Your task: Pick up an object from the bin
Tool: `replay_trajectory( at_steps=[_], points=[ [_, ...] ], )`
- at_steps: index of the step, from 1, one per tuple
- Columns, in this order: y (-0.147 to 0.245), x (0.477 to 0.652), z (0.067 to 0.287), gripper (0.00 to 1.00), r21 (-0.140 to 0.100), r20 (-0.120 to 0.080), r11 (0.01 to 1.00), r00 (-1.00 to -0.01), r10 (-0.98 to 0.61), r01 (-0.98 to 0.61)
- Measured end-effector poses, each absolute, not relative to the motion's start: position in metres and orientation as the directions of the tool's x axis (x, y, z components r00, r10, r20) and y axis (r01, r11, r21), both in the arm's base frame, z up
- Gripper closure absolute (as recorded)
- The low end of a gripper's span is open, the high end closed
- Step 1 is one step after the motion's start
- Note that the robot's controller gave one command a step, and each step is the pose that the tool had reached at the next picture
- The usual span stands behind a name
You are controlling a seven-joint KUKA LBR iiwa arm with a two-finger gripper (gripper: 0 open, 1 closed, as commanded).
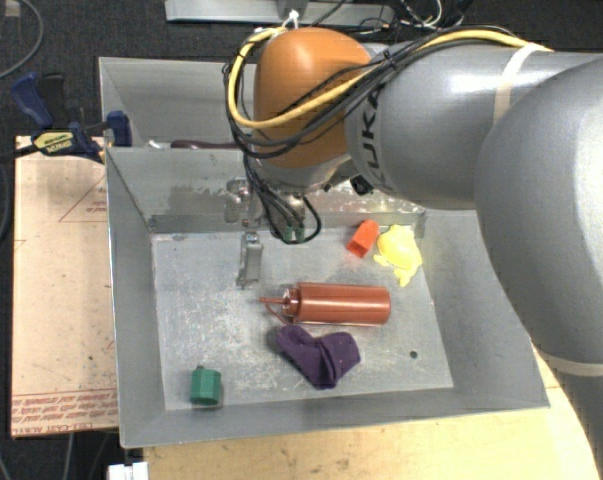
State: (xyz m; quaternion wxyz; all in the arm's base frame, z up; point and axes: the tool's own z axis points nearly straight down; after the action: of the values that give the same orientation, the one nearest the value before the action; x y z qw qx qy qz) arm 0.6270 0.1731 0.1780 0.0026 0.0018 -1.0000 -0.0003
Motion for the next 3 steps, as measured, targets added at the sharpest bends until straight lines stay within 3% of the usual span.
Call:
replay_trajectory(
  at_steps=[1,2,3],
  points=[
    [0.172,0.628,0.183,0.00,0.002,-0.002,1.000,-1.000,-0.001,-0.001],
    [0.120,0.614,0.133,0.00,0.002,-0.002,0.993,-0.993,-0.117,-0.117],
    [0.063,0.573,0.133,0.00,0.001,0.002,0.987,-0.987,-0.162,-0.162]
  ],
)
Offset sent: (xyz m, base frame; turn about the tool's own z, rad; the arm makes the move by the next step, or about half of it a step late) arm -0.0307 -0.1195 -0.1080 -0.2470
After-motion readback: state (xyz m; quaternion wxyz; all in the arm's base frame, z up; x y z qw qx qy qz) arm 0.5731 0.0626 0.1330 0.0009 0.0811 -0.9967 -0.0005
